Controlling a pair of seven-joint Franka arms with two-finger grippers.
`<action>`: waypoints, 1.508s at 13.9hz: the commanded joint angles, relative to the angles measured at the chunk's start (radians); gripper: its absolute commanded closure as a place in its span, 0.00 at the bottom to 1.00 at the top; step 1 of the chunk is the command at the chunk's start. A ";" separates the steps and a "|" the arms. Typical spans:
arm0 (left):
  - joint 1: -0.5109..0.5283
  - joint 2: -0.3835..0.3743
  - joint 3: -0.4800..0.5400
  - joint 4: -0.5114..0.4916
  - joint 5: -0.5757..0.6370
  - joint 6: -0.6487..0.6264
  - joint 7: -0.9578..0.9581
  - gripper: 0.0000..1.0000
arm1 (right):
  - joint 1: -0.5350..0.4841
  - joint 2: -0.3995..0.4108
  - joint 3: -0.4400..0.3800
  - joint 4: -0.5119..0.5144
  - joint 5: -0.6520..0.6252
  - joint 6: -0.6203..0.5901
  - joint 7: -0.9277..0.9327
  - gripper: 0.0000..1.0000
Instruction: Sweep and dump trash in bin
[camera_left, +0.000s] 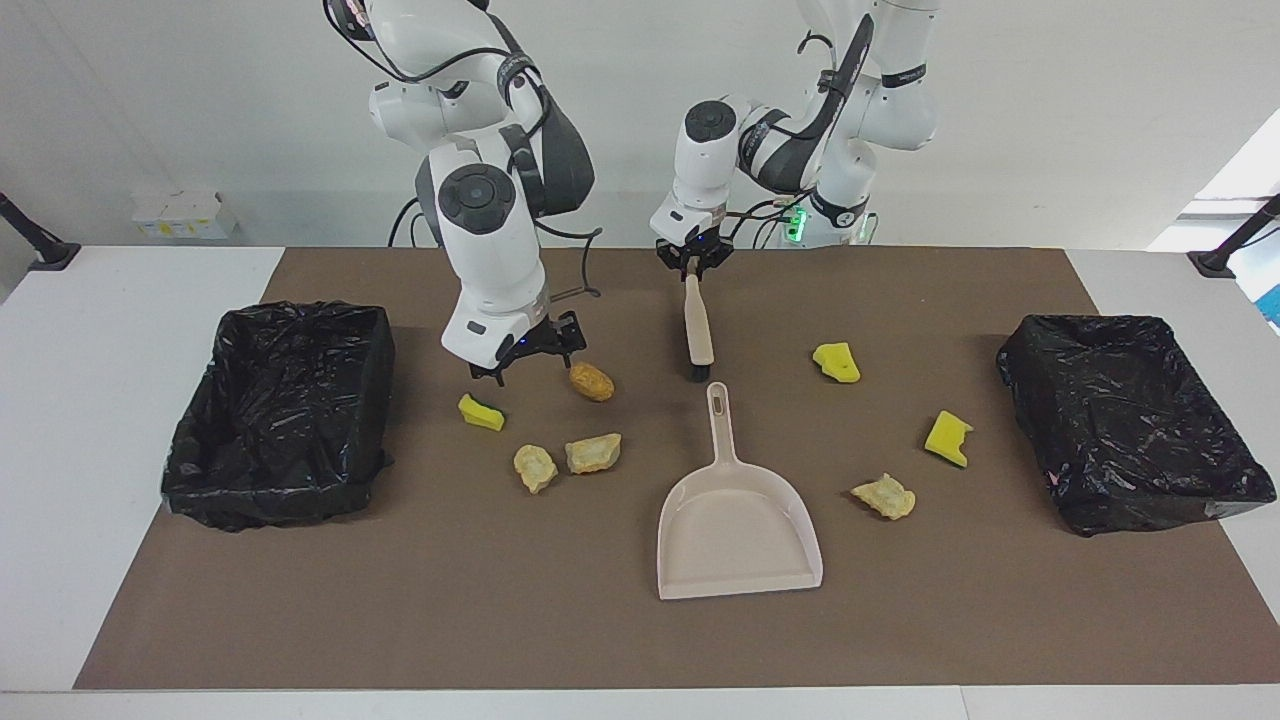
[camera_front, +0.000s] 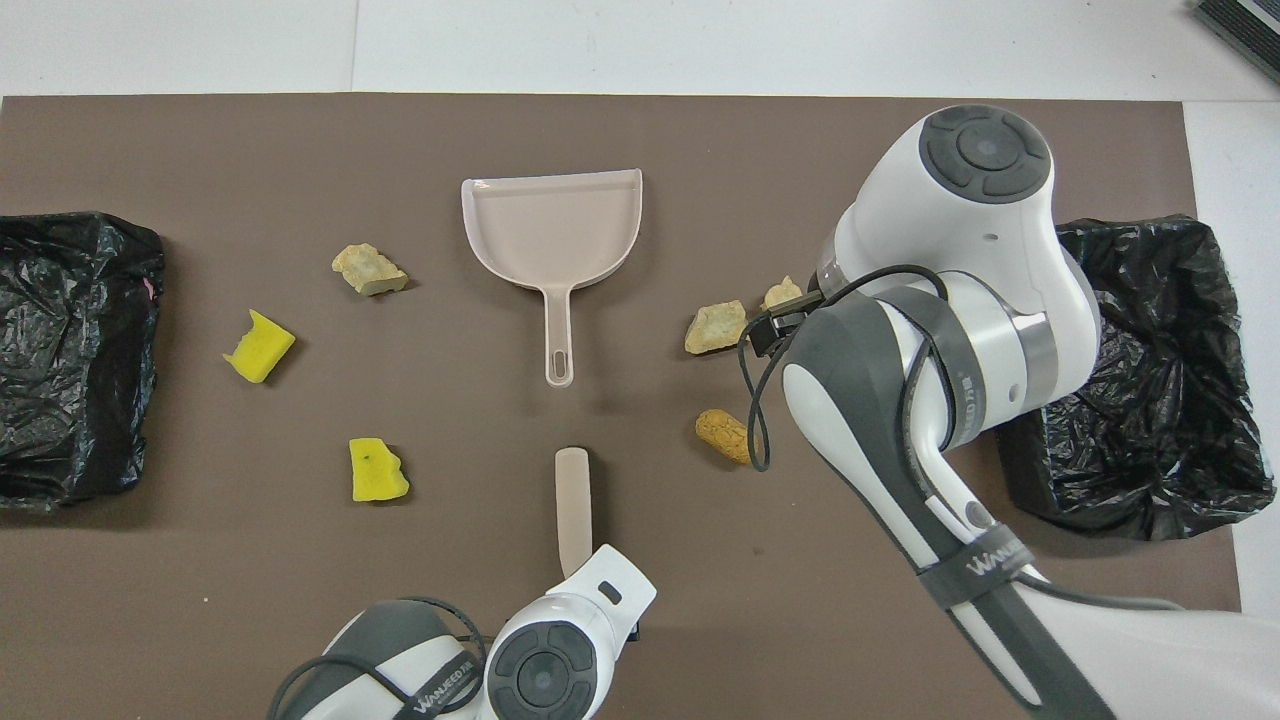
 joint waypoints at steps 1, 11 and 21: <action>0.062 -0.021 0.011 0.034 0.007 -0.118 0.014 1.00 | 0.010 -0.024 0.002 -0.035 0.024 0.059 -0.001 0.00; 0.491 -0.046 0.008 0.108 0.223 -0.200 0.204 1.00 | 0.167 0.035 0.002 -0.050 0.002 0.342 0.331 0.00; 0.866 0.246 0.009 0.407 0.335 -0.095 0.772 1.00 | 0.367 0.351 -0.011 0.169 -0.206 0.456 0.654 0.11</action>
